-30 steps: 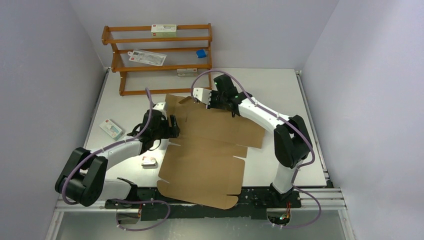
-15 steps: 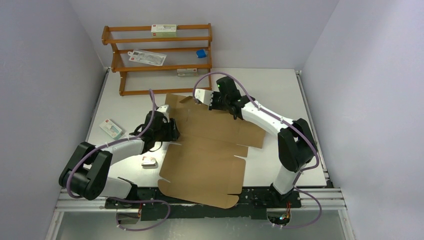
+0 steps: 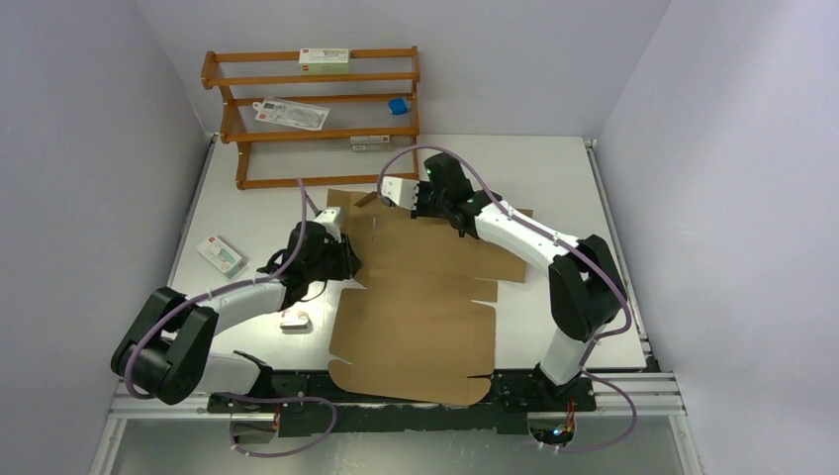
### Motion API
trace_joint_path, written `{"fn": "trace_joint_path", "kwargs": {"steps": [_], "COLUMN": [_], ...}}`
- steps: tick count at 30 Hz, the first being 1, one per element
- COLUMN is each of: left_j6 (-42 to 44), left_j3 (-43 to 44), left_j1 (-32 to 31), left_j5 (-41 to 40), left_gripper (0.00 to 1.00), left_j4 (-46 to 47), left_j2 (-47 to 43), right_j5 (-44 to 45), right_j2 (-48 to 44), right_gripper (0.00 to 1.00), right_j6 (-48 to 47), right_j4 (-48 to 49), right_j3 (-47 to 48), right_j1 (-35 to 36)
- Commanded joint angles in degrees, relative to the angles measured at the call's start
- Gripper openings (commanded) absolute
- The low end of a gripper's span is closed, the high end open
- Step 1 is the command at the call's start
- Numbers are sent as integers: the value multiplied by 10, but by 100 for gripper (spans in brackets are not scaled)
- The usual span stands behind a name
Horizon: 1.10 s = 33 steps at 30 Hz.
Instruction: Fold the paper box
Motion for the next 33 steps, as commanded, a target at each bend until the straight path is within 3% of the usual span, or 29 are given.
{"fn": "trace_joint_path", "kwargs": {"steps": [1, 9, 14, 23, 26, 33], "left_j6": [-8, 11, 53, 59, 53, 21], "left_j3": [-8, 3, 16, 27, 26, 15], "left_j1": [-22, -41, -41, -37, -13, 104], "left_j5": [24, 14, -21, -65, -81, 0], "left_gripper": [32, 37, 41, 58, 59, 65], "left_j4": [58, 78, 52, 106, 133, 201], "left_j2": [-15, -8, -51, -82, -85, -96], "right_j5": [11, 38, 69, 84, 80, 90], "right_j2": [-19, -43, -71, -126, -136, -159], "right_gripper": [0, 0, 0, 0, 0, 0], "right_j6": [-9, -25, -53, -123, -133, -148], "right_j4": [20, 43, 77, 146, 141, 149], "right_j3": [-4, -29, -60, -105, -108, -141], "right_j1": [15, 27, 30, 39, 42, 48]}}
